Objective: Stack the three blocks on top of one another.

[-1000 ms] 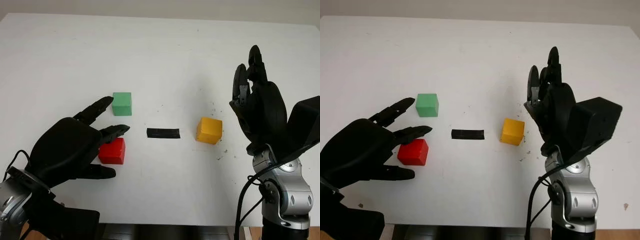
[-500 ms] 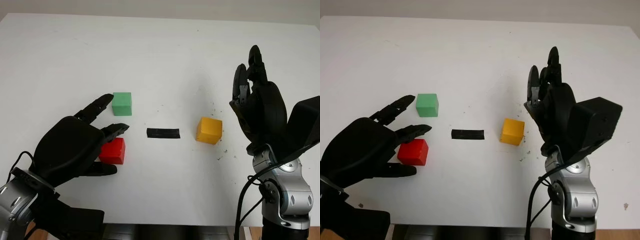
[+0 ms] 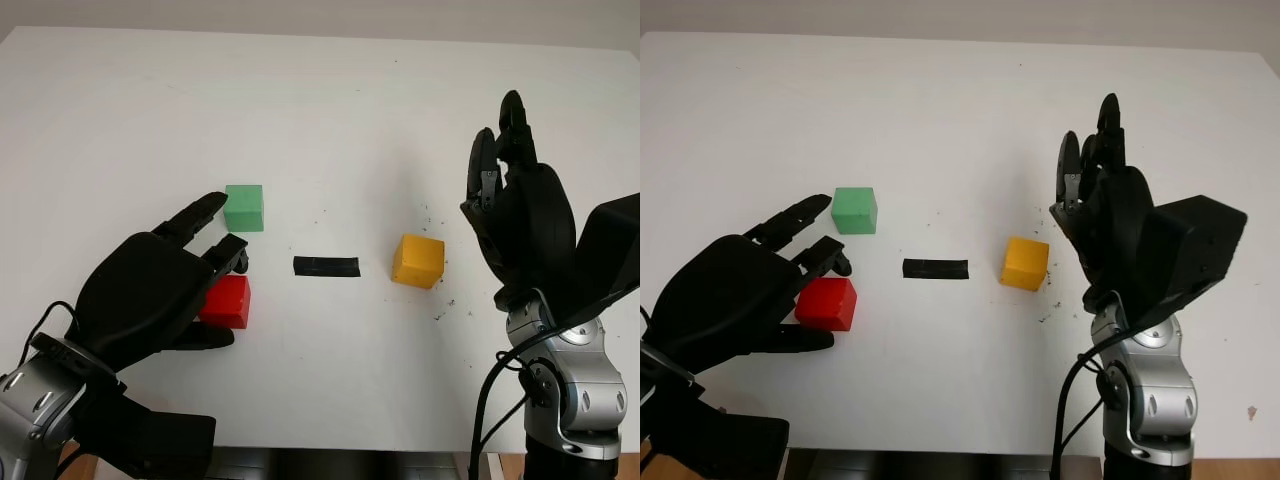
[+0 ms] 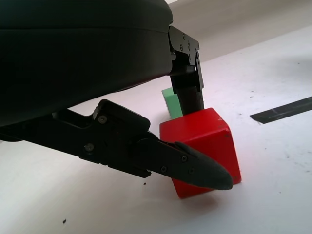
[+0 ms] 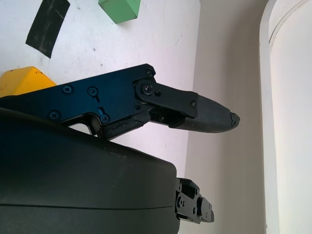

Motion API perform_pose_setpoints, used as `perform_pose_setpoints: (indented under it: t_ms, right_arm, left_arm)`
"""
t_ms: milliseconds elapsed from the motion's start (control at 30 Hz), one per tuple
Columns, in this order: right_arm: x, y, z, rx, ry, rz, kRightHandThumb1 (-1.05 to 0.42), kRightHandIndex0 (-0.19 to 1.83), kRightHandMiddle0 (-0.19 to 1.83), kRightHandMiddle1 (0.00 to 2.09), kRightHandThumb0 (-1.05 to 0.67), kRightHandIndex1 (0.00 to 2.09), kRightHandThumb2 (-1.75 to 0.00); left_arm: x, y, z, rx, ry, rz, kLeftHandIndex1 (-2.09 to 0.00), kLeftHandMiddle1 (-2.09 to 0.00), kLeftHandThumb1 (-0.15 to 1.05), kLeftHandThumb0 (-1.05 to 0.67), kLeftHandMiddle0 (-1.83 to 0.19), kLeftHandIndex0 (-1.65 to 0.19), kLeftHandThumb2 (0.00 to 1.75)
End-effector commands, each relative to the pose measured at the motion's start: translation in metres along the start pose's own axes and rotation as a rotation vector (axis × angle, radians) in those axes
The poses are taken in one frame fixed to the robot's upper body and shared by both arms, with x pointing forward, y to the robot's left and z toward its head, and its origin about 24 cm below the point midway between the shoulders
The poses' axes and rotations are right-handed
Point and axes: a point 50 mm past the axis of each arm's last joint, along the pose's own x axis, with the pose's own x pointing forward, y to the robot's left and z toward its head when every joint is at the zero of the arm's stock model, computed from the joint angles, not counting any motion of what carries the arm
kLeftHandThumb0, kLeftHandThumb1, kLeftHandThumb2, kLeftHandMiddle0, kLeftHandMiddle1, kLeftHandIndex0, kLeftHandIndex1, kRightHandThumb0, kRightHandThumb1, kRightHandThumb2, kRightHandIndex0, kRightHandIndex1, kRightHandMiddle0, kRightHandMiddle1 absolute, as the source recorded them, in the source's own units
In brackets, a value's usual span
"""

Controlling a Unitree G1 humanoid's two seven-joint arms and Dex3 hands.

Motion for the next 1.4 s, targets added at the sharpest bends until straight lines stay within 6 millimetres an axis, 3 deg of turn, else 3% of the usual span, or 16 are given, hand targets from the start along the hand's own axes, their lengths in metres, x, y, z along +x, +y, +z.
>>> perform_pose_setpoints:
  t_ms: [0,300,433,533,667,767,900,1067,1367]
  right_arm:
    - [-0.001,-0.003,0.003,-0.007,-0.021,-0.005,-1.05,-0.19,-0.19,0.00,-0.67,0.00,-0.65]
    - [-0.001,-0.005,0.003,-0.008,-0.030,-0.001,-1.05,-0.19,-0.19,0.00,-0.66,0.00,-0.67]
    - [-0.001,-0.005,0.003,-0.005,-0.033,0.002,-1.05,-0.19,-0.19,0.00,-0.65,0.00,-0.68]
    - [-0.001,-0.004,0.003,0.000,-0.034,0.003,-1.05,-0.19,-0.19,0.00,-0.65,0.00,-0.68]
    - [0.000,-0.003,0.002,-0.005,-0.031,-0.002,-1.05,-0.19,-0.19,0.00,-0.66,0.00,-0.67]
    - [0.000,-0.003,0.002,-0.005,-0.031,-0.002,-1.05,-0.19,-0.19,0.00,-0.66,0.00,-0.67]
    - [-0.001,-0.002,0.002,-0.001,-0.031,-0.010,-1.05,-0.19,-0.19,0.00,-0.65,0.00,-0.67]
    - [-0.002,-0.001,0.001,0.010,-0.022,-0.012,-1.05,-0.19,-0.19,0.00,-0.65,0.00,-0.68]
    - [0.000,0.002,-0.002,0.011,-0.020,0.003,-1.05,-0.19,-0.19,0.00,-0.65,0.00,-0.67]
  left_arm:
    - [0.001,0.004,0.004,0.024,-0.014,0.006,-1.68,-0.06,1.05,-0.68,-0.17,-0.04,0.12]
    - [0.004,0.005,0.005,0.017,-0.006,-0.004,-1.78,-0.06,1.05,-0.64,-0.22,-0.04,0.20]
    - [0.004,0.007,0.005,-0.036,-0.011,0.002,-1.75,-0.06,1.05,-0.50,-0.22,-0.04,0.20]
    - [0.005,0.009,0.004,-0.109,-0.033,0.025,-1.63,-0.05,1.05,-0.37,-0.21,-0.03,0.16]
    - [0.007,0.013,0.002,-0.149,-0.070,0.077,-1.23,-0.05,1.05,-0.31,-0.21,-0.11,0.13]
    - [0.009,0.017,-0.001,-0.130,-0.080,0.105,-1.18,-0.05,1.05,-0.32,-0.21,-0.14,0.12]
    - [0.011,0.023,-0.004,-0.124,-0.097,0.131,-1.30,-0.05,1.05,-0.33,-0.19,-0.10,0.15]
    - [0.015,0.039,-0.012,-0.249,-0.159,0.070,-1.40,-0.05,1.05,-0.38,-0.17,-0.09,0.23]
    - [0.038,0.075,-0.021,-0.162,-0.238,0.142,-1.58,-0.07,1.05,-0.40,-0.24,-0.14,0.21]
